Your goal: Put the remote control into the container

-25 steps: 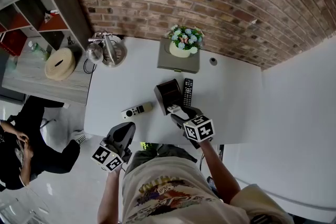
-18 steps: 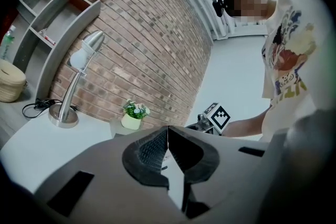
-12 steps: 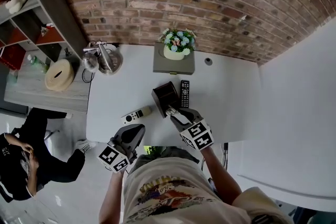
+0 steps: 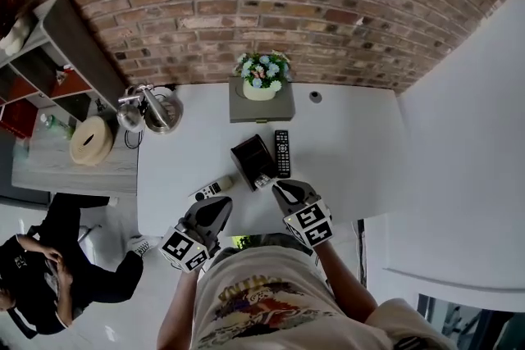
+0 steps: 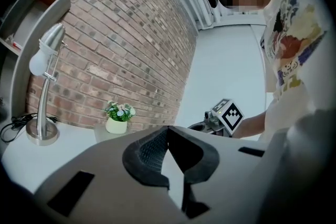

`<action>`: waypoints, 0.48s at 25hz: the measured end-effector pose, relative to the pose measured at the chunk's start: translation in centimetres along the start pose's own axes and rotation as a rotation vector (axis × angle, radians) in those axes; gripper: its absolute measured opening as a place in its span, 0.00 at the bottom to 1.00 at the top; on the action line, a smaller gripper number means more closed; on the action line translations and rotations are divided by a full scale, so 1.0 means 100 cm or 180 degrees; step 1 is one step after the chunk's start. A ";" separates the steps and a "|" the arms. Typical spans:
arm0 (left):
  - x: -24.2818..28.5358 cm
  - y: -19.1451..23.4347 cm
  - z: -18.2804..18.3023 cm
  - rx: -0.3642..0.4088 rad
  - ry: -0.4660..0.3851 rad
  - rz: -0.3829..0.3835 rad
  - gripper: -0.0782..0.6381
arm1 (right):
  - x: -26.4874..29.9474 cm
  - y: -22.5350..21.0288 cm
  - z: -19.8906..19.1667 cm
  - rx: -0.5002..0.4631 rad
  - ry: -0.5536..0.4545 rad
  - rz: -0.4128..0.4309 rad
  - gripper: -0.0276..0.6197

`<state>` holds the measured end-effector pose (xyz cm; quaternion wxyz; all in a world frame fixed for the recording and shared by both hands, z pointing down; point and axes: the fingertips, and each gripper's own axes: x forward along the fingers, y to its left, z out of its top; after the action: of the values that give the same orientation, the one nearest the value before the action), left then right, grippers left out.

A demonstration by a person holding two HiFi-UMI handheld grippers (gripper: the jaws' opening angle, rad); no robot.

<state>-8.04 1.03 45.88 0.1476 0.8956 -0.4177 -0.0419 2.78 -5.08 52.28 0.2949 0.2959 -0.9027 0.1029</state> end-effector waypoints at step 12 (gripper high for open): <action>-0.003 0.010 -0.002 0.0017 0.0136 0.0090 0.12 | -0.002 -0.055 -0.048 0.0374 0.0127 -0.0448 0.11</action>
<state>-8.90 0.67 46.34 0.1547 0.8907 -0.4271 -0.0197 8.48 -7.65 56.08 0.3015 0.3733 -0.8660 0.1405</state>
